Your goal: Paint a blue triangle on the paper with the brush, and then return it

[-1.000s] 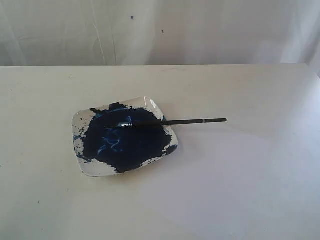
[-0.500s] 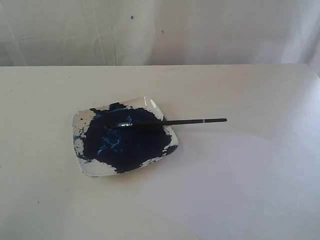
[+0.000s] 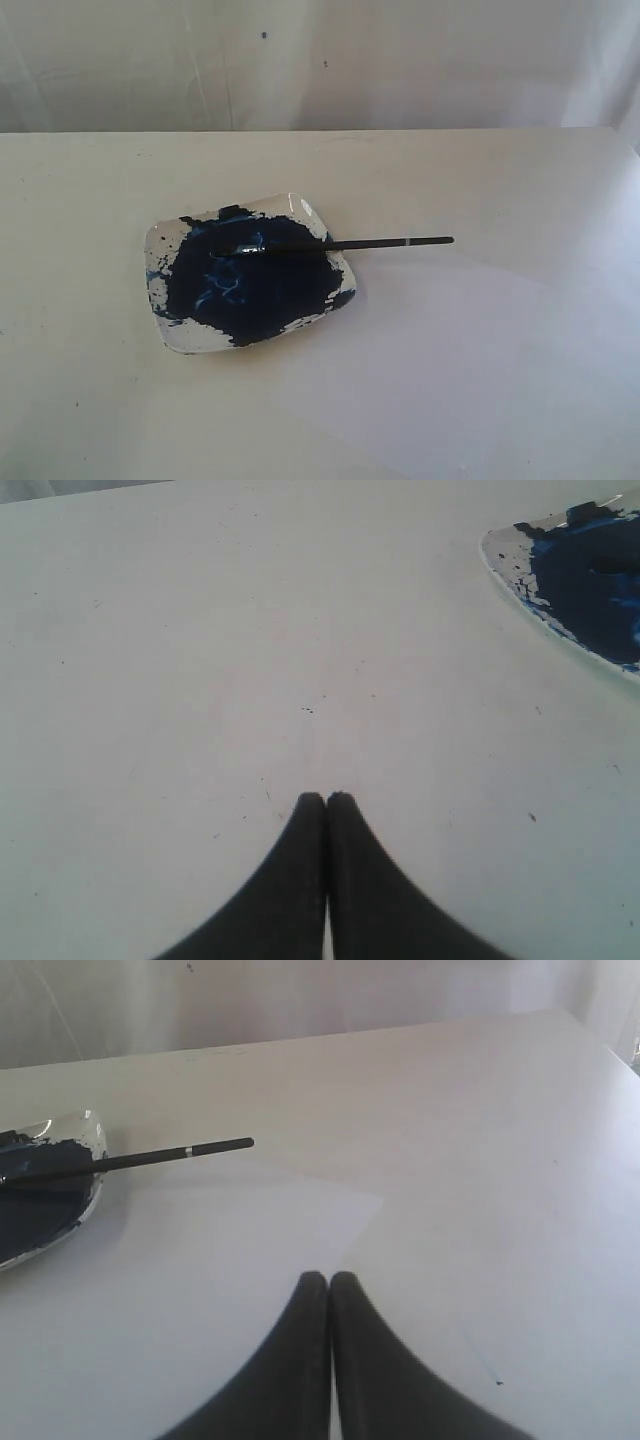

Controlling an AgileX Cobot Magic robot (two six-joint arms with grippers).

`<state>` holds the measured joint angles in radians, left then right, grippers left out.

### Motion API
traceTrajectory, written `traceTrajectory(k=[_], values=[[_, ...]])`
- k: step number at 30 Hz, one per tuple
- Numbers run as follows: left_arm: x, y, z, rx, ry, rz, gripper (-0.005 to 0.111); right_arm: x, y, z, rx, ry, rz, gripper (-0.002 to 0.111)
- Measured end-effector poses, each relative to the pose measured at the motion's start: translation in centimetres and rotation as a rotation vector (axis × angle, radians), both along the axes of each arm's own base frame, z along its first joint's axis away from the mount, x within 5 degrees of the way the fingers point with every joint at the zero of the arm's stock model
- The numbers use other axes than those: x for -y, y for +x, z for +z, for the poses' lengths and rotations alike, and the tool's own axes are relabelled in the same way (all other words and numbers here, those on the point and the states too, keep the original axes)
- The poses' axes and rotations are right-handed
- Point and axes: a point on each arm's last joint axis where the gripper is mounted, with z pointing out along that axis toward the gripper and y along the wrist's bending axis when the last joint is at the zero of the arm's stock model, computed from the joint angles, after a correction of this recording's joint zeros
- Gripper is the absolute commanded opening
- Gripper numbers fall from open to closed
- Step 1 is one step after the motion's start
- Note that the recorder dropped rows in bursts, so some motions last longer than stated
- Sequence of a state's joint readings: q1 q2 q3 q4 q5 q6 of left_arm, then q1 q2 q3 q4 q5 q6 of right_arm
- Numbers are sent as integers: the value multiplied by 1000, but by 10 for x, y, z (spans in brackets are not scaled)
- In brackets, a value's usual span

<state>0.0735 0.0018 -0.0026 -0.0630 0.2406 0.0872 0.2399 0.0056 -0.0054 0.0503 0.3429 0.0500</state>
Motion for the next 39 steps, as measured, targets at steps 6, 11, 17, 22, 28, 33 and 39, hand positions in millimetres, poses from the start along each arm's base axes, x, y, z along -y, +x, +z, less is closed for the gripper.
traceTrajectory(k=[6, 11, 17, 22, 28, 33, 39], values=[[0, 0, 0, 0, 0, 0, 0, 0, 3, 15, 168, 42, -9, 0], [0, 0, 0, 0, 0, 0, 0, 2, 2, 39, 430, 107, -22, 0], [0, 0, 0, 0, 0, 0, 0, 5, -5, 63, 690, 182, -35, 0], [0, 0, 0, 0, 0, 0, 0, 5, -8, 68, 733, 263, -29, 0], [0, 0, 0, 0, 0, 0, 0, 5, -3, 57, 562, 423, -29, 0], [0, 0, 0, 0, 0, 0, 0, 0, 8, 36, 245, 441, -56, 0], [0, 0, 0, 0, 0, 0, 0, -9, 30, 37, -118, 348, -76, 0]])
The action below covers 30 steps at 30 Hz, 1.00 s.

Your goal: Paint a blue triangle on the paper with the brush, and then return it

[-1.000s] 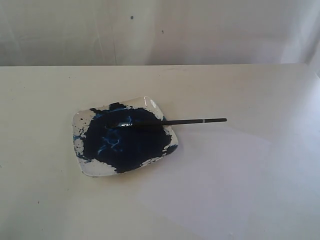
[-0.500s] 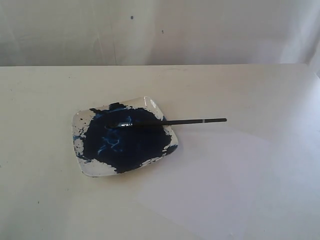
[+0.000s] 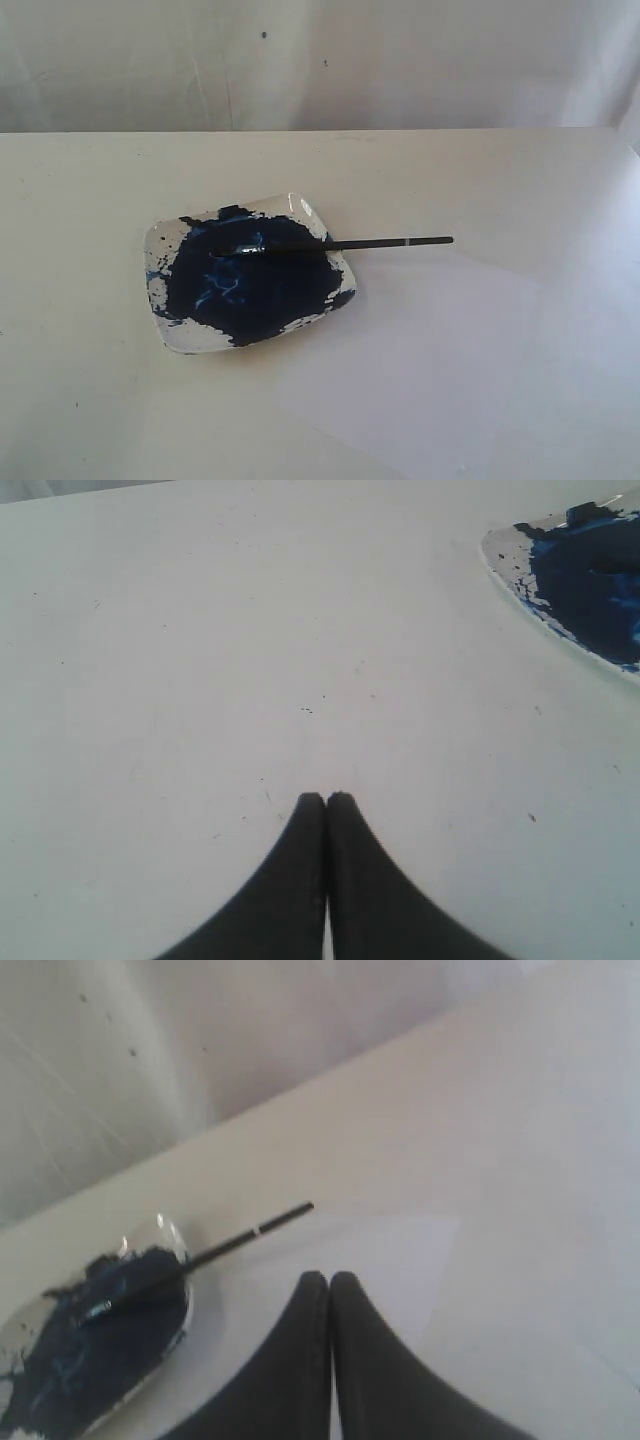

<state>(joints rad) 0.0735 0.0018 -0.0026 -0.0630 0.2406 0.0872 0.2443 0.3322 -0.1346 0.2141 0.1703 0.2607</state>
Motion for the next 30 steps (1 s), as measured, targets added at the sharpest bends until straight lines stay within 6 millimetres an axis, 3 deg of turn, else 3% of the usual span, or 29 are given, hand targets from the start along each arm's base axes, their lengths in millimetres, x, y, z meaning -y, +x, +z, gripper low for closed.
traceTrajectory(k=[2, 5, 8, 12, 18, 26, 30], values=[[0, 0, 0, 0, 0, 0, 0, -6, 11, 5, -103, -37, 43, 0], [0, 0, 0, 0, 0, 0, 0, -28, 32, 14, -261, -134, 253, 0], [0, 0, 0, 0, 0, 0, 0, -60, 52, 19, -331, -146, 526, 0], [0, 0, 0, 0, 0, 0, 0, -87, 75, 15, -377, -159, 658, 0], [0, 0, 0, 0, 0, 0, 0, -127, 101, 5, -382, -246, 706, 0], [0, 0, 0, 0, 0, 0, 0, -180, 157, 4, -400, -236, 727, 0], [0, 0, 0, 0, 0, 0, 0, -185, 162, -3, -430, -228, 728, 0]])
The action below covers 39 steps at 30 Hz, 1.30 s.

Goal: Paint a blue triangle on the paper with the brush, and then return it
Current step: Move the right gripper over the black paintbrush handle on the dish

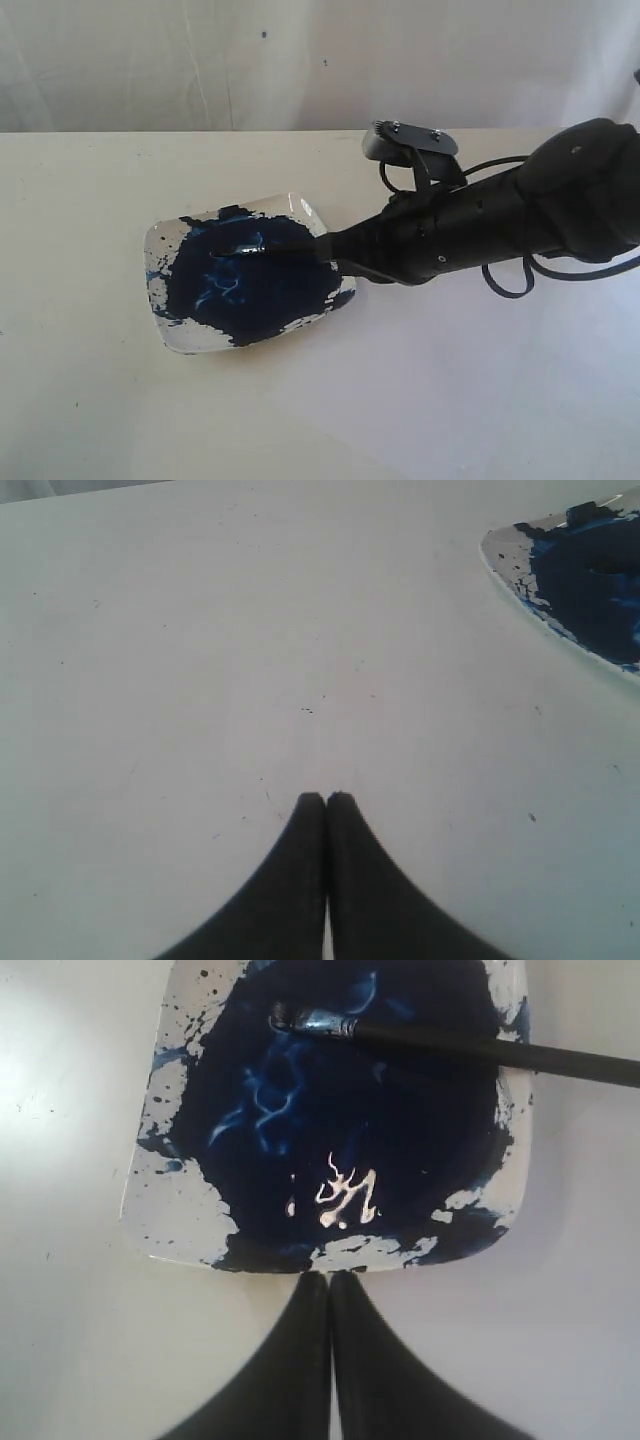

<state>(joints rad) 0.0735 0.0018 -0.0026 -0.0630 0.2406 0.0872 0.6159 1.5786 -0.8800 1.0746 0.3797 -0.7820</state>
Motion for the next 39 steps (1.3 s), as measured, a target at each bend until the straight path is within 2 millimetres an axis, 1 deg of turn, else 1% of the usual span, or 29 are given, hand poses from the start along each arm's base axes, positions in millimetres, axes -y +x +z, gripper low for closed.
traceTrajectory(k=[3, 8, 14, 19, 23, 28, 30, 36, 39], values=[[0, 0, 0, 0, 0, 0, 0, 0, -1, 0, -42, 18, -20, 0], [0, 0, 0, 0, 0, 0, 0, -1, -1, 0, -195, 105, -199, 0], [0, 0, 0, 0, 0, 0, 0, 1, 4, 1, -235, 151, -319, 0], [0, 0, 0, 0, 0, 0, 0, 2, 6, 1, -229, 163, -356, 1], [0, 0, 0, 0, 0, 0, 0, 5, 11, 3, -215, 189, -431, 10], [0, 0, 0, 0, 0, 0, 0, 7, 17, 3, -223, 236, -539, 29], [0, 0, 0, 0, 0, 0, 0, 7, 19, 1, -228, 239, -562, 33], [0, 0, 0, 0, 0, 0, 0, 7, 23, -11, -253, 229, -603, 34], [0, 0, 0, 0, 0, 0, 0, 5, 25, -19, -347, 272, -692, 34]])
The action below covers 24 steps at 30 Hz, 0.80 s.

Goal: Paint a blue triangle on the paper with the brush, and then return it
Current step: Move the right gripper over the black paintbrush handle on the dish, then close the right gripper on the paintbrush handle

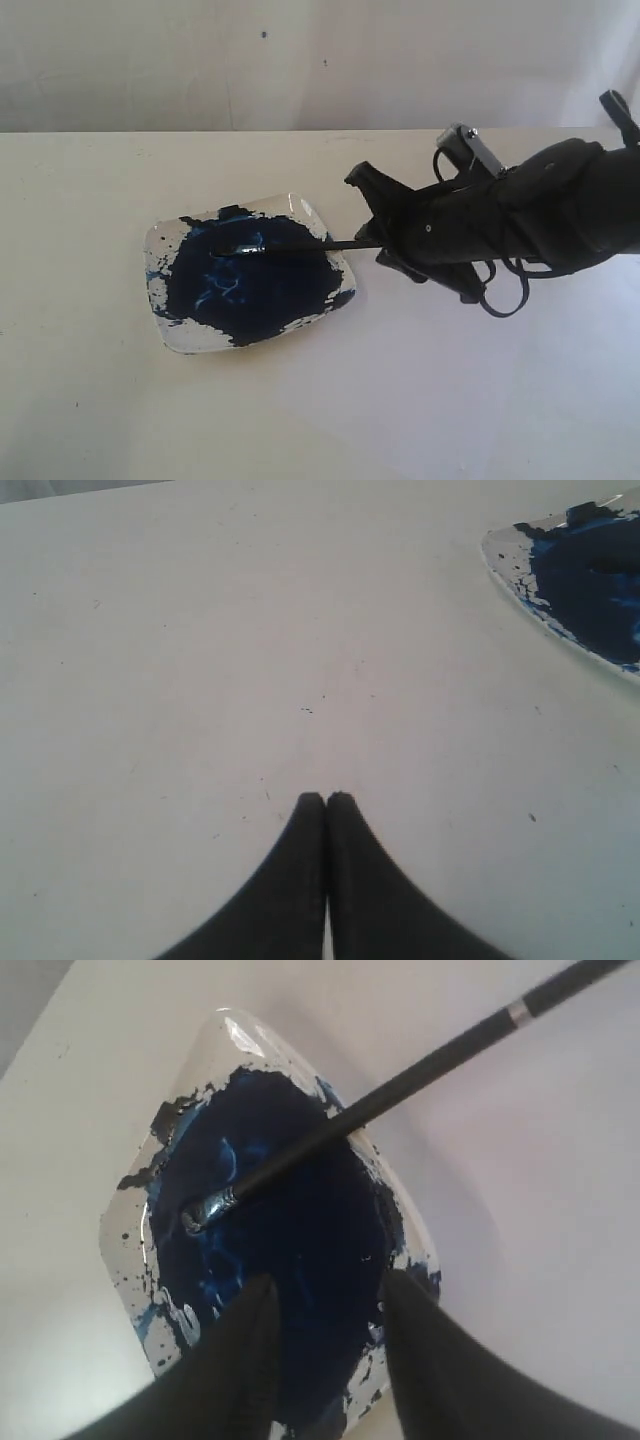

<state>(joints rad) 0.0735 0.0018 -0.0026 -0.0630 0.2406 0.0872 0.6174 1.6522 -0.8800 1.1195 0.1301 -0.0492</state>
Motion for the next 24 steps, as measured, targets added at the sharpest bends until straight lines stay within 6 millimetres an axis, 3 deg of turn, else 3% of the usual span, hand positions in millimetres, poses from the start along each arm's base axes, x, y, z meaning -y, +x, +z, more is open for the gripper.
traceTrajectory(k=[5, 9, 24], values=[[0, 0, 0, 0, 0, 0, 0, -4, 3, -18, -167, 94, -142, 34], [0, 0, 0, 0, 0, 0, 0, -4, 6, -30, -203, 95, -194, 34], [0, 0, 0, 0, 0, 0, 0, 6, 19, -27, -110, 109, -378, 34]])
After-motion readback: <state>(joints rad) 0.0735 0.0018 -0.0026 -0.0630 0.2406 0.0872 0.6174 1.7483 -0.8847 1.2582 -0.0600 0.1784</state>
